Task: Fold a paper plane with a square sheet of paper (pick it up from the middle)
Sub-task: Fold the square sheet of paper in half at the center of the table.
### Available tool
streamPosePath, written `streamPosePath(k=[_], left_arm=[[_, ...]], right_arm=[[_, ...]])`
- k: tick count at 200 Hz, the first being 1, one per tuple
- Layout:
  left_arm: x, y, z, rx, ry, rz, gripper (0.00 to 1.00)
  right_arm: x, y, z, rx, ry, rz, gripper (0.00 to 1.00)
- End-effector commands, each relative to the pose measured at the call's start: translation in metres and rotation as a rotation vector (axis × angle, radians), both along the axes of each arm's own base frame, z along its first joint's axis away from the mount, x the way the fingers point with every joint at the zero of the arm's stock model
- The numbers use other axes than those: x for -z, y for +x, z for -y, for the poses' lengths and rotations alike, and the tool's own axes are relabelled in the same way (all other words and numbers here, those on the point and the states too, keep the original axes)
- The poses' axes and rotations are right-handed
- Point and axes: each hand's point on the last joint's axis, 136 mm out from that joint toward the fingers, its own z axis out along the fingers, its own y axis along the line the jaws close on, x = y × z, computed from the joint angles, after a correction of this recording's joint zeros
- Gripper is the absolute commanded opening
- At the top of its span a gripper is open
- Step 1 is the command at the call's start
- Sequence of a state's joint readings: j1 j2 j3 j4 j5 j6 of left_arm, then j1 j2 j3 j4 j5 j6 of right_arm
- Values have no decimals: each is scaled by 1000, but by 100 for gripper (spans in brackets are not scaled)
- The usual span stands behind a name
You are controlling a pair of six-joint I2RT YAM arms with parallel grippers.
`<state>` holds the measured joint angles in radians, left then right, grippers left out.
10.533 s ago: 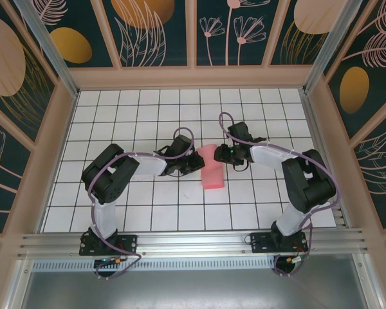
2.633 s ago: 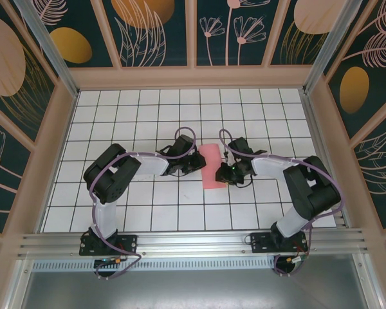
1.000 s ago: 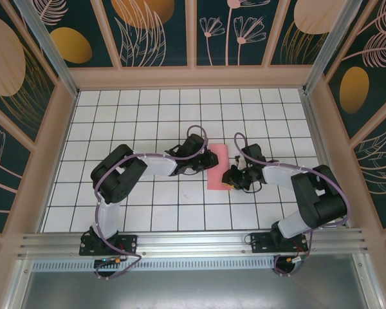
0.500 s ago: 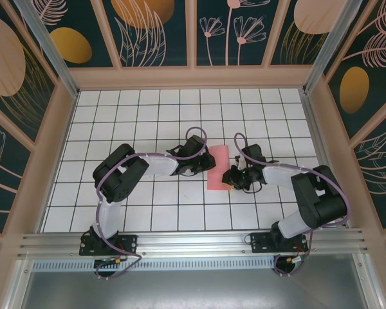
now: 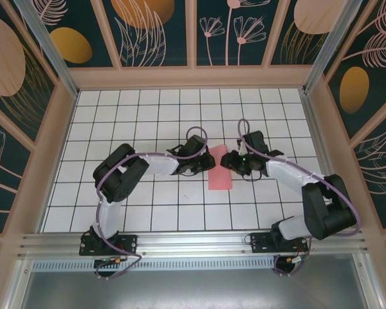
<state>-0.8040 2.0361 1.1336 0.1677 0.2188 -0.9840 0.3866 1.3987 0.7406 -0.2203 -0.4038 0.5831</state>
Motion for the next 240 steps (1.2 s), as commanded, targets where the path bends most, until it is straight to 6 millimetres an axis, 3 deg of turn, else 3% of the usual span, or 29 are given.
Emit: streamPosePath(k=[1,22,60,114,184,240], left_arm=[[24,-5,-12,2,87,-33,16],[21,-5,-11,3,84,-27,16],[18,-5,-10,7,77,-24,16],[12,-4,-8,7,66,-17,15],[9,-3,-7,7,64,-13,15],[-5,1,-3,10,45,8,16]], right_arm=[[-5,20,26,65,-162,73,45],[6,33,39,94,-253,77,48],[28,45,38,40,-275,50,48],[40,37,18,-67,-177,51,42],[58,25,12,-128,-154,-14,48],[65,21,11,-154,-155,-32,36]])
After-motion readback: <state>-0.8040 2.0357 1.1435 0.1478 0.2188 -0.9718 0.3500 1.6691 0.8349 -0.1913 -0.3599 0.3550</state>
